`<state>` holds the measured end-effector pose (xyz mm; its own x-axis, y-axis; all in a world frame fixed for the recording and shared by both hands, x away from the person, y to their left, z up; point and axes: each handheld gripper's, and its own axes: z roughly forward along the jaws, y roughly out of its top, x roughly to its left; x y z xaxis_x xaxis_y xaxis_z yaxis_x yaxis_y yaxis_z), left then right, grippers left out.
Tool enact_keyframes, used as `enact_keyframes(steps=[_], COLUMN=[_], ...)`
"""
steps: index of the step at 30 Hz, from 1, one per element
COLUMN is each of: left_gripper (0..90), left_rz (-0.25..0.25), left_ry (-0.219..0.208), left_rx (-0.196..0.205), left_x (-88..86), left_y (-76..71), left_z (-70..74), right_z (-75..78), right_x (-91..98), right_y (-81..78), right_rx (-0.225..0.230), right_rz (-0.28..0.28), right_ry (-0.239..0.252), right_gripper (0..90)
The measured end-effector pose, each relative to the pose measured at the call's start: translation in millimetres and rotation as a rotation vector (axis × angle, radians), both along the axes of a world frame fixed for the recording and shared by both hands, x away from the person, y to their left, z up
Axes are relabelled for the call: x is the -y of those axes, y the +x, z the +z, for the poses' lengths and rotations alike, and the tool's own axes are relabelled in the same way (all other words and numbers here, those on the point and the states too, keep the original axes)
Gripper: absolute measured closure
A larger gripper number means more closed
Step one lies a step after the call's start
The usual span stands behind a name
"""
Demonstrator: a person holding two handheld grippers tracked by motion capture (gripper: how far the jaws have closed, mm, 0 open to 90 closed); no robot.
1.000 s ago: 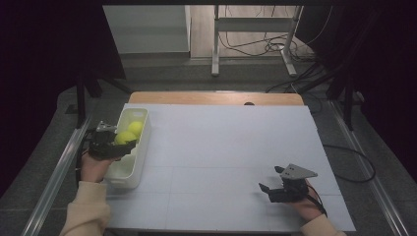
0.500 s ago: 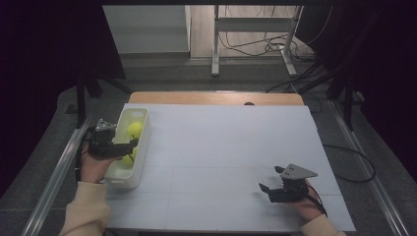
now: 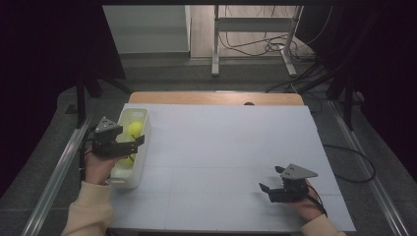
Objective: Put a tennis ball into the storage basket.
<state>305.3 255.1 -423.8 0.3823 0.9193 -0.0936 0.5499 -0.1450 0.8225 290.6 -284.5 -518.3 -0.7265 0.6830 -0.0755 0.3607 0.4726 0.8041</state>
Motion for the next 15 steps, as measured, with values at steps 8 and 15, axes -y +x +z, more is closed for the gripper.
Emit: enact_keyframes(steps=[8, 15], left_gripper=[12.9, 12.8], left_rz=[-0.110, -0.195], left_ry=[-0.041, -0.056], left_rx=[0.049, 0.084], left_x=[22.8, 46.6], left_y=[-10.8, -24.5], left_z=[3.3, 0.5], right_z=[0.2, 2.0], right_x=[0.3, 1.2], right_y=[0.0, -1.1], right_rx=[0.002, 0.002], right_rz=[0.000, -0.007], right_ry=[0.010, 0.020], right_gripper=[13.7, 13.7])
